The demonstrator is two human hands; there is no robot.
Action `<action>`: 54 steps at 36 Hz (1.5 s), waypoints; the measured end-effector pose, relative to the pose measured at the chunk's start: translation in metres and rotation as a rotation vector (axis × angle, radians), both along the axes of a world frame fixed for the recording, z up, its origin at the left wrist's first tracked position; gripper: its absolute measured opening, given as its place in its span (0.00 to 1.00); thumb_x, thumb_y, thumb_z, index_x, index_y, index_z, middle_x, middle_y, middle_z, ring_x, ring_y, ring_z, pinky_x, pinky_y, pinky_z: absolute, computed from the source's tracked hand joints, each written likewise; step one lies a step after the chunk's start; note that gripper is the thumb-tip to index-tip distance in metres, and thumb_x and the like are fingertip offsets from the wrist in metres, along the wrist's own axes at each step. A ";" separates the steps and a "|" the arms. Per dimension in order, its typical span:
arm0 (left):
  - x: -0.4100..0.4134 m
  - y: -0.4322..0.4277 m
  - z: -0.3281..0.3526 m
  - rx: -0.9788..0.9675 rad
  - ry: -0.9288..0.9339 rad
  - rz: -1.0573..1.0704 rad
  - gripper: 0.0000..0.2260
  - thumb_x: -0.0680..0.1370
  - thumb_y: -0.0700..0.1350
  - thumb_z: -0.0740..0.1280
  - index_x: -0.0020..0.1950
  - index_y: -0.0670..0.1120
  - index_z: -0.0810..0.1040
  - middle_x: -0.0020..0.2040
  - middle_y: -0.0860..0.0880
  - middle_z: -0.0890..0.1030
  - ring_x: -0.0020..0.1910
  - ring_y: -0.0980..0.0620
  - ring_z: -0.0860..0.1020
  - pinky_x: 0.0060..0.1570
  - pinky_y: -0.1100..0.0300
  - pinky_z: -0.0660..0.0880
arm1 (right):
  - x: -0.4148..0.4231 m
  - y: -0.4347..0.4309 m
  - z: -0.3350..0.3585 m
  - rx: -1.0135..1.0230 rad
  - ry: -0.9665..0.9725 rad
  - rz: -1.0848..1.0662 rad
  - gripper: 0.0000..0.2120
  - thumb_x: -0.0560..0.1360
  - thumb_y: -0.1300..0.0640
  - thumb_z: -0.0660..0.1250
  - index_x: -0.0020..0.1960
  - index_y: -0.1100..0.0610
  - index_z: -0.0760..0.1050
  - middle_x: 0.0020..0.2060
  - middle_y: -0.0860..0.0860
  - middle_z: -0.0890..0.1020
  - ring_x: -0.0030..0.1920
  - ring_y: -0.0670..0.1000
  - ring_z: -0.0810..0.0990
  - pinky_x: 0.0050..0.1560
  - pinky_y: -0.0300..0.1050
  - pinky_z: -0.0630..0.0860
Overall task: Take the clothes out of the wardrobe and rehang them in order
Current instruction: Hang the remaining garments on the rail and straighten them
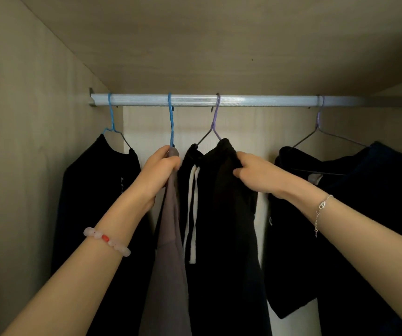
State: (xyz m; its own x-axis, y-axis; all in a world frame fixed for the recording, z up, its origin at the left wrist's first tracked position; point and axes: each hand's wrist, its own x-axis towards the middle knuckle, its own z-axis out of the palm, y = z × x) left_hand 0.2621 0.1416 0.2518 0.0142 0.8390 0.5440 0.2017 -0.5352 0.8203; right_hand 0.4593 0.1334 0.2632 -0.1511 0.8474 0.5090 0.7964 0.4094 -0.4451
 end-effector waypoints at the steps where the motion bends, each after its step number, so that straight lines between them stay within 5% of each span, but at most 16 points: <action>1: 0.000 0.001 0.001 0.001 -0.007 -0.008 0.11 0.70 0.37 0.58 0.51 0.39 0.74 0.44 0.45 0.72 0.44 0.48 0.70 0.41 0.58 0.69 | -0.002 -0.002 0.001 -0.013 0.014 0.020 0.16 0.76 0.65 0.54 0.62 0.63 0.70 0.57 0.59 0.79 0.55 0.56 0.78 0.54 0.48 0.74; 10: 0.001 -0.002 0.000 0.004 -0.035 -0.021 0.16 0.65 0.41 0.59 0.51 0.37 0.73 0.44 0.45 0.72 0.44 0.47 0.70 0.41 0.56 0.66 | 0.023 -0.018 -0.001 -0.102 0.156 0.176 0.15 0.77 0.59 0.59 0.63 0.51 0.72 0.56 0.52 0.81 0.56 0.51 0.80 0.61 0.48 0.75; 14: 0.002 0.000 -0.002 0.028 -0.059 -0.036 0.17 0.64 0.43 0.60 0.50 0.38 0.73 0.44 0.45 0.73 0.44 0.47 0.70 0.45 0.54 0.65 | 0.045 -0.025 -0.002 -0.153 0.109 0.234 0.19 0.79 0.48 0.58 0.69 0.43 0.66 0.60 0.45 0.79 0.59 0.46 0.78 0.60 0.48 0.76; 17: 0.002 0.006 -0.005 0.059 -0.079 -0.053 0.15 0.67 0.42 0.60 0.51 0.41 0.75 0.45 0.44 0.75 0.45 0.48 0.72 0.44 0.55 0.66 | 0.068 -0.031 0.007 -0.087 0.161 0.181 0.21 0.78 0.44 0.57 0.69 0.47 0.68 0.63 0.45 0.76 0.60 0.46 0.76 0.62 0.48 0.74; 19: 0.002 0.010 -0.006 0.068 -0.093 -0.046 0.11 0.70 0.41 0.61 0.50 0.47 0.77 0.47 0.44 0.77 0.46 0.48 0.74 0.44 0.57 0.69 | 0.090 -0.030 0.017 0.080 0.232 0.081 0.19 0.77 0.46 0.60 0.66 0.51 0.73 0.62 0.48 0.77 0.62 0.47 0.75 0.64 0.48 0.72; 22: 0.002 0.011 -0.007 0.079 -0.105 -0.012 0.19 0.75 0.38 0.59 0.65 0.48 0.74 0.56 0.44 0.78 0.51 0.49 0.76 0.46 0.60 0.71 | 0.133 -0.022 0.033 0.324 0.049 -0.299 0.20 0.76 0.50 0.63 0.66 0.54 0.73 0.63 0.53 0.78 0.65 0.55 0.74 0.66 0.50 0.69; 26: 0.002 0.008 -0.007 0.102 -0.096 0.025 0.20 0.76 0.36 0.59 0.67 0.48 0.71 0.56 0.46 0.77 0.45 0.56 0.76 0.43 0.64 0.70 | 0.188 -0.007 0.044 0.177 -0.142 -0.644 0.27 0.74 0.50 0.65 0.70 0.58 0.65 0.67 0.62 0.70 0.66 0.64 0.69 0.63 0.57 0.69; 29: 0.001 0.006 -0.006 0.102 -0.079 0.032 0.19 0.76 0.37 0.59 0.66 0.50 0.72 0.55 0.47 0.78 0.45 0.57 0.75 0.45 0.65 0.70 | 0.210 -0.005 0.040 0.013 -0.132 -0.744 0.30 0.72 0.43 0.66 0.68 0.58 0.66 0.65 0.61 0.73 0.63 0.63 0.72 0.60 0.55 0.72; 32: -0.002 0.005 -0.003 0.080 -0.031 0.055 0.19 0.76 0.38 0.60 0.66 0.50 0.72 0.53 0.49 0.79 0.46 0.56 0.76 0.44 0.64 0.71 | 0.214 -0.002 0.036 -0.026 -0.109 -0.708 0.25 0.71 0.44 0.67 0.62 0.57 0.73 0.59 0.59 0.78 0.57 0.62 0.76 0.57 0.52 0.74; 35: -0.004 0.003 0.004 0.094 0.051 0.151 0.24 0.76 0.39 0.63 0.72 0.48 0.66 0.64 0.48 0.75 0.56 0.51 0.74 0.52 0.60 0.69 | 0.208 0.003 0.033 0.017 -0.073 -0.608 0.23 0.72 0.47 0.68 0.60 0.60 0.75 0.57 0.60 0.79 0.56 0.60 0.77 0.58 0.51 0.74; 39: -0.001 -0.004 0.014 0.221 0.249 0.275 0.26 0.76 0.41 0.65 0.73 0.48 0.63 0.69 0.48 0.71 0.64 0.49 0.71 0.63 0.55 0.68 | 0.195 -0.001 0.028 -0.035 0.120 -0.381 0.32 0.71 0.52 0.72 0.68 0.65 0.68 0.64 0.58 0.75 0.63 0.59 0.73 0.64 0.49 0.69; 41: 0.003 -0.006 0.017 0.243 0.311 0.316 0.26 0.76 0.42 0.65 0.73 0.49 0.63 0.70 0.49 0.70 0.68 0.48 0.69 0.65 0.53 0.66 | 0.191 -0.002 0.023 -0.050 0.194 -0.341 0.31 0.69 0.57 0.73 0.68 0.64 0.68 0.62 0.57 0.75 0.62 0.58 0.74 0.59 0.46 0.71; 45: 0.006 -0.006 0.015 0.167 0.263 0.262 0.25 0.76 0.41 0.64 0.73 0.49 0.64 0.72 0.51 0.68 0.68 0.51 0.68 0.62 0.60 0.64 | 0.180 0.002 0.013 -0.010 0.280 -0.326 0.16 0.70 0.67 0.69 0.57 0.66 0.75 0.53 0.62 0.80 0.51 0.59 0.80 0.47 0.45 0.74; 47: 0.004 -0.006 0.013 0.129 0.216 0.229 0.25 0.75 0.41 0.64 0.72 0.49 0.66 0.70 0.51 0.69 0.66 0.51 0.69 0.62 0.60 0.65 | 0.172 0.001 0.013 0.013 0.263 -0.311 0.15 0.70 0.70 0.66 0.57 0.67 0.75 0.53 0.64 0.80 0.53 0.62 0.79 0.49 0.48 0.75; 50: 0.005 -0.008 0.011 0.068 0.119 0.165 0.23 0.75 0.38 0.63 0.70 0.48 0.68 0.61 0.50 0.74 0.53 0.52 0.74 0.50 0.64 0.70 | 0.157 -0.003 0.011 0.033 0.239 -0.255 0.17 0.70 0.72 0.64 0.59 0.67 0.74 0.55 0.65 0.79 0.56 0.62 0.78 0.57 0.53 0.75; 54: 0.005 -0.008 0.010 0.042 0.061 0.141 0.23 0.75 0.38 0.63 0.70 0.49 0.68 0.59 0.49 0.74 0.56 0.50 0.73 0.50 0.61 0.70 | 0.140 -0.006 0.009 0.040 0.229 -0.163 0.19 0.71 0.72 0.62 0.61 0.64 0.73 0.57 0.63 0.79 0.57 0.60 0.77 0.58 0.49 0.74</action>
State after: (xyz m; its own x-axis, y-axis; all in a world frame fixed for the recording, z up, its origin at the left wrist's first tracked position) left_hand 0.2672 0.1337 0.2617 -0.0681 0.8115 0.5803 0.3262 -0.5316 0.7817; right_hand 0.5993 0.1273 0.2725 0.1078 0.8299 0.5474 0.7338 0.3051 -0.6070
